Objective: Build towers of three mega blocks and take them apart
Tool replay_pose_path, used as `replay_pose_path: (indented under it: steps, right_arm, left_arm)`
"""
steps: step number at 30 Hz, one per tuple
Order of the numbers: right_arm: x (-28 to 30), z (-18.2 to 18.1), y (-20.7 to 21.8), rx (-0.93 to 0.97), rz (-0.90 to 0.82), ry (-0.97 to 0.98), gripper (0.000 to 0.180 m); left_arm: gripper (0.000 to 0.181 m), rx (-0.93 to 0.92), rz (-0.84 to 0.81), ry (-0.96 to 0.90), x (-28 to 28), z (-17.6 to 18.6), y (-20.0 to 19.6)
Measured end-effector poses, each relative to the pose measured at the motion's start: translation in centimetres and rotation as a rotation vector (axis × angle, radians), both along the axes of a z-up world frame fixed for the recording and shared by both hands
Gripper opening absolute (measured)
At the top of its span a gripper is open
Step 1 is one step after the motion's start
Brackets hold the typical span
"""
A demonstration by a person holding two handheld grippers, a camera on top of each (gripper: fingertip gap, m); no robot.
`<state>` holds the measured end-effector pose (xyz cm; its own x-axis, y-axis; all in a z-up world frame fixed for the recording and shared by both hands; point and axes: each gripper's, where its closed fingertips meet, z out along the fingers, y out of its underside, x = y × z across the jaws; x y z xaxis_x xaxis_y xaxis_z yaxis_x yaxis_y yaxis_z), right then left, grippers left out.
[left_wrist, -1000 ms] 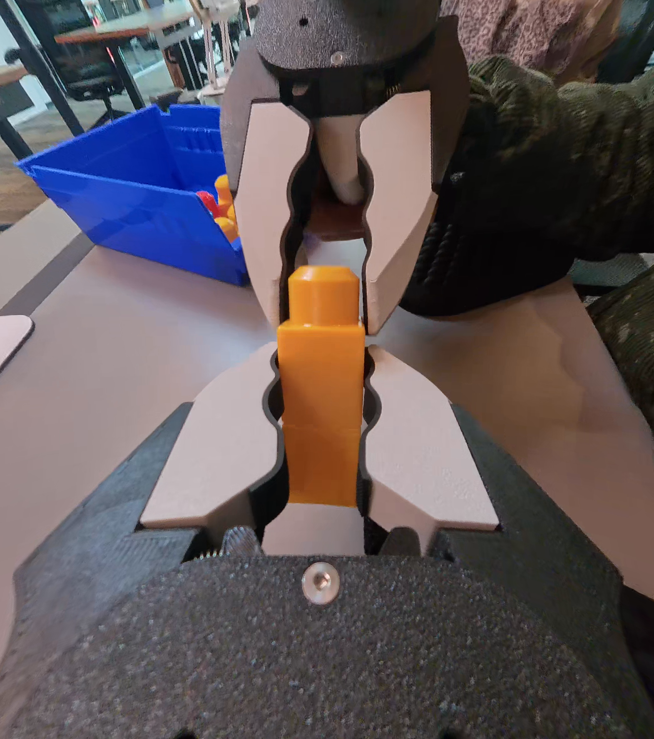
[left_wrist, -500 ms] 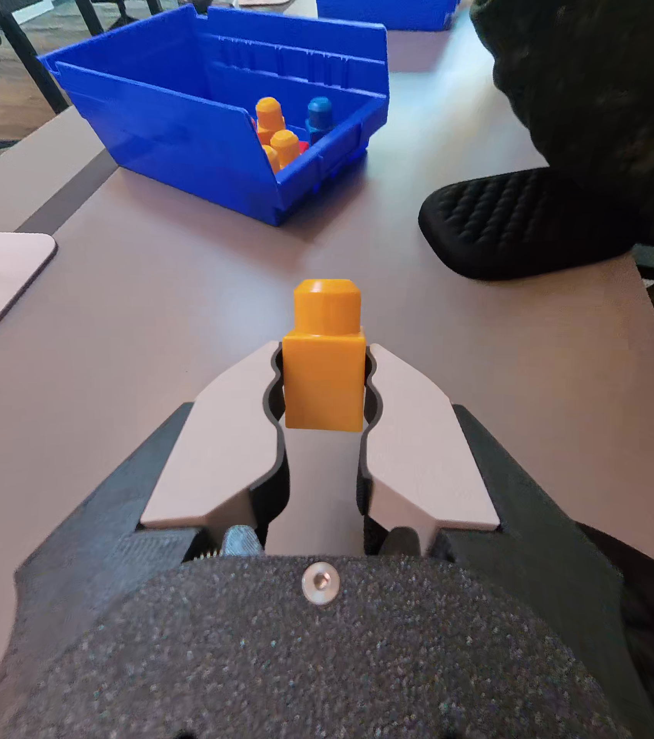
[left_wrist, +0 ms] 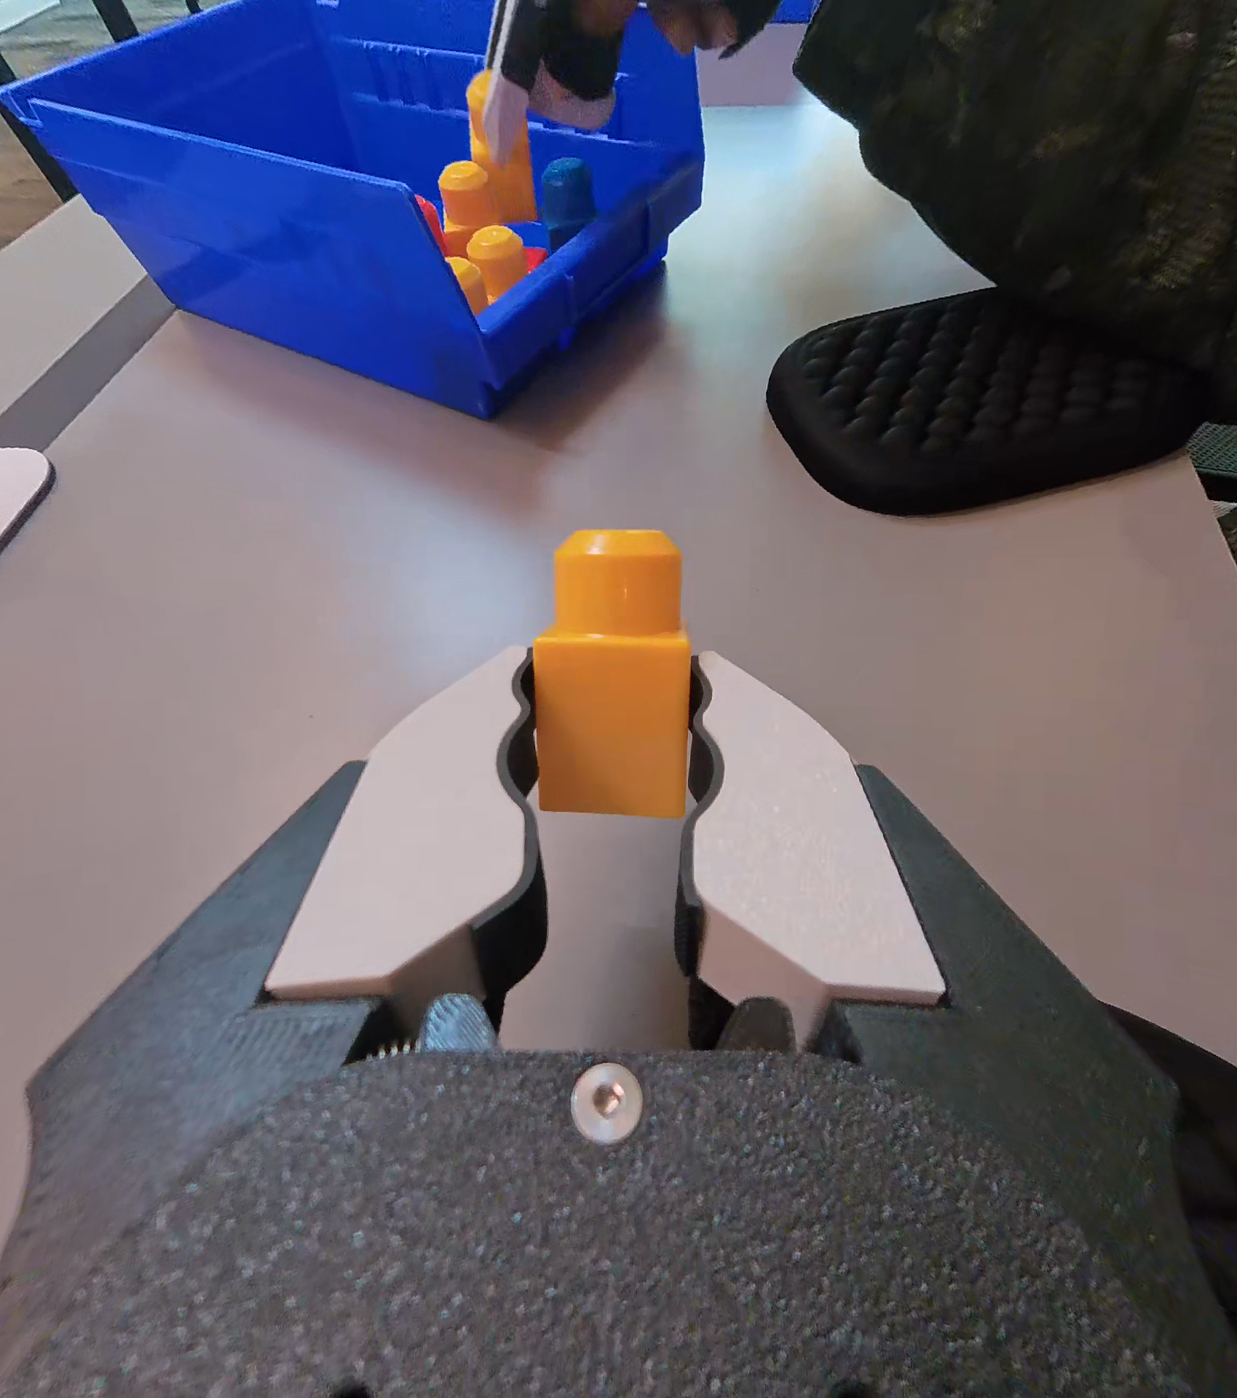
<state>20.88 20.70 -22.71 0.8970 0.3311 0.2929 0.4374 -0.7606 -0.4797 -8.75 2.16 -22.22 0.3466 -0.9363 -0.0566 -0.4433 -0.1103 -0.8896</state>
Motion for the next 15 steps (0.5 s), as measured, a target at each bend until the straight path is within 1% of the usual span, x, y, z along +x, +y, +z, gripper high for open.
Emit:
replay_pose_path:
  steps: [2, 5, 7, 10, 13, 15]
  right_arm:
    - [0.1, -1.1, -0.7, -0.073, -0.005, 0.018, 0.033]
    - [-0.2, -1.0, -1.0, -0.089, -0.01, 0.054, 0.033]
    - [-0.1, -1.1, -1.1, -0.098, -0.008, 0.044, 0.033]
    - [0.2, -1.0, -1.2, -0.087, -0.007, 0.01, 0.05]
    - [0.1, 0.4, -0.7, 0.005, 0.018, 0.003, 0.052]
    - [-2.1, 2.9, -0.6, 0.126, 0.125, 0.056, 0.052]
  left_arm:
    - [0.036, 0.007, -0.001, 0.0, 0.1, 0.1, -0.1]
    - [0.037, 0.007, -0.004, -0.006, 0.2, 0.2, -0.1]
    - [0.036, 0.007, -0.004, -0.008, 0.2, 0.2, -0.1]
    - [0.037, 0.003, -0.005, -0.02, 0.3, 0.3, -0.2]
    - [0.037, 0.003, -0.007, -0.042, 0.4, 0.6, -0.2]
    - [0.037, 0.009, -0.011, -0.072, 0.6, 1.0, -0.3]
